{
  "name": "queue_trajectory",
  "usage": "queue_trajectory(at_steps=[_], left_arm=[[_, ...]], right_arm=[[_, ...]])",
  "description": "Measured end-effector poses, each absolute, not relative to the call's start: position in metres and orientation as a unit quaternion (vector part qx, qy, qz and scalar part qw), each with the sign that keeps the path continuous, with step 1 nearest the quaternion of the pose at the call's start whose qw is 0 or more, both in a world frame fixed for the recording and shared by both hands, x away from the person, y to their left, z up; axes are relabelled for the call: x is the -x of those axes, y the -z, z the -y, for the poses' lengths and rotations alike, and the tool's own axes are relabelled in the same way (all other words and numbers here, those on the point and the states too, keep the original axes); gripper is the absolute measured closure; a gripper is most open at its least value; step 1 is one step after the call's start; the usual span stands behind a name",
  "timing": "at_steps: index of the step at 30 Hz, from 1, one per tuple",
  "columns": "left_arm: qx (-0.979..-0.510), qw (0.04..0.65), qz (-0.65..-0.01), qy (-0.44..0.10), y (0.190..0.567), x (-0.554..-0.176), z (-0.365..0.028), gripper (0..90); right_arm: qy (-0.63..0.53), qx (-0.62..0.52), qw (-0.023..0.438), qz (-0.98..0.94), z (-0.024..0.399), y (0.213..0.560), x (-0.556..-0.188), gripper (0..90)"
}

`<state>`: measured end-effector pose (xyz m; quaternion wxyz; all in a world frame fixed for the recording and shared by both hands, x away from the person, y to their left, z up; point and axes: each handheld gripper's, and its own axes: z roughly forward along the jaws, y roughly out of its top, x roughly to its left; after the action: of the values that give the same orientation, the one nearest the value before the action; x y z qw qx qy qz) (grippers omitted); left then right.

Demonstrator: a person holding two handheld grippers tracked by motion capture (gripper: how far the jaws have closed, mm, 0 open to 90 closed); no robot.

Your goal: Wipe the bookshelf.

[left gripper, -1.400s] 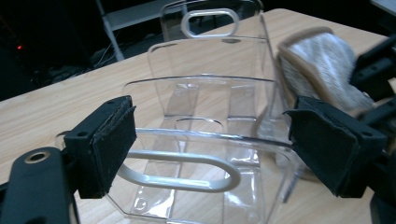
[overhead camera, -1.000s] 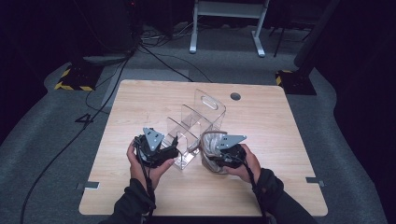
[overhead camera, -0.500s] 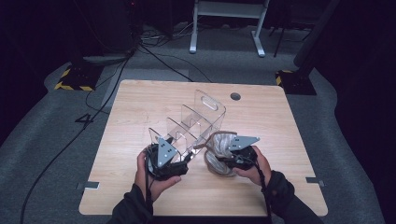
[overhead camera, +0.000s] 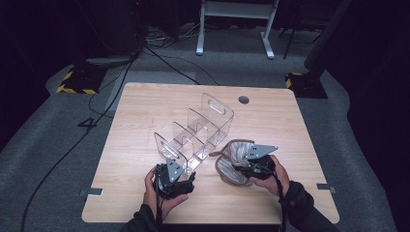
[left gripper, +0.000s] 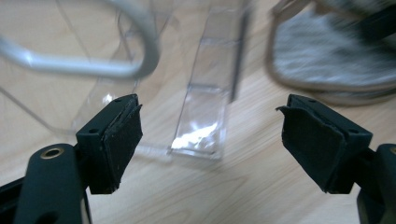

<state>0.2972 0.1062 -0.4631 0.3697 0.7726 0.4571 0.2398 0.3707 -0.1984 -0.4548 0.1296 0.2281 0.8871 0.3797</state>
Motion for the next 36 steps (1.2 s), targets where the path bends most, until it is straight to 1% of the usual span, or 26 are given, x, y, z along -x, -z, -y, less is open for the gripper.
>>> queue_trajectory(at_steps=[4,6,8,12,17,21,24,27,33,36], left_arm=[[-0.76,0.35,-0.482,-0.26,0.472,-0.309,-0.109,20.8],[-0.759,0.353,-0.489,-0.245,0.474,-0.313,-0.112,19.2],[-0.76,0.351,-0.486,-0.249,0.474,-0.314,-0.116,17.2],[-0.757,0.339,-0.491,-0.267,0.472,-0.317,-0.127,17.5],[-0.738,0.329,-0.518,-0.282,0.472,-0.323,-0.144,18.6],[-0.724,0.336,-0.538,-0.271,0.478,-0.331,-0.146,21.3],[-0.721,0.341,-0.539,-0.27,0.484,-0.338,-0.143,24.3],[-0.713,0.362,-0.543,-0.254,0.488,-0.344,-0.145,24.9],[-0.704,0.38,-0.541,-0.261,0.488,-0.349,-0.149,24.2],[-0.704,0.382,-0.533,-0.272,0.486,-0.351,-0.154,28.3]], right_arm=[[-0.378,-0.227,0.13,-0.888,0.197,0.457,-0.371,68.7],[-0.376,-0.226,0.128,-0.889,0.196,0.458,-0.371,68.7],[-0.374,-0.223,0.128,-0.891,0.195,0.459,-0.37,68.6],[-0.376,-0.225,0.127,-0.89,0.195,0.46,-0.371,68.6],[-0.376,-0.226,0.128,-0.889,0.195,0.46,-0.371,68.5],[-0.376,-0.228,0.126,-0.889,0.194,0.461,-0.371,68.5],[-0.375,-0.226,0.127,-0.89,0.193,0.461,-0.371,68.3],[-0.375,-0.226,0.127,-0.89,0.192,0.461,-0.371,68.3],[-0.379,-0.229,0.131,-0.887,0.195,0.46,-0.372,68.3],[-0.383,-0.233,0.138,-0.883,0.199,0.457,-0.373,68.7]])
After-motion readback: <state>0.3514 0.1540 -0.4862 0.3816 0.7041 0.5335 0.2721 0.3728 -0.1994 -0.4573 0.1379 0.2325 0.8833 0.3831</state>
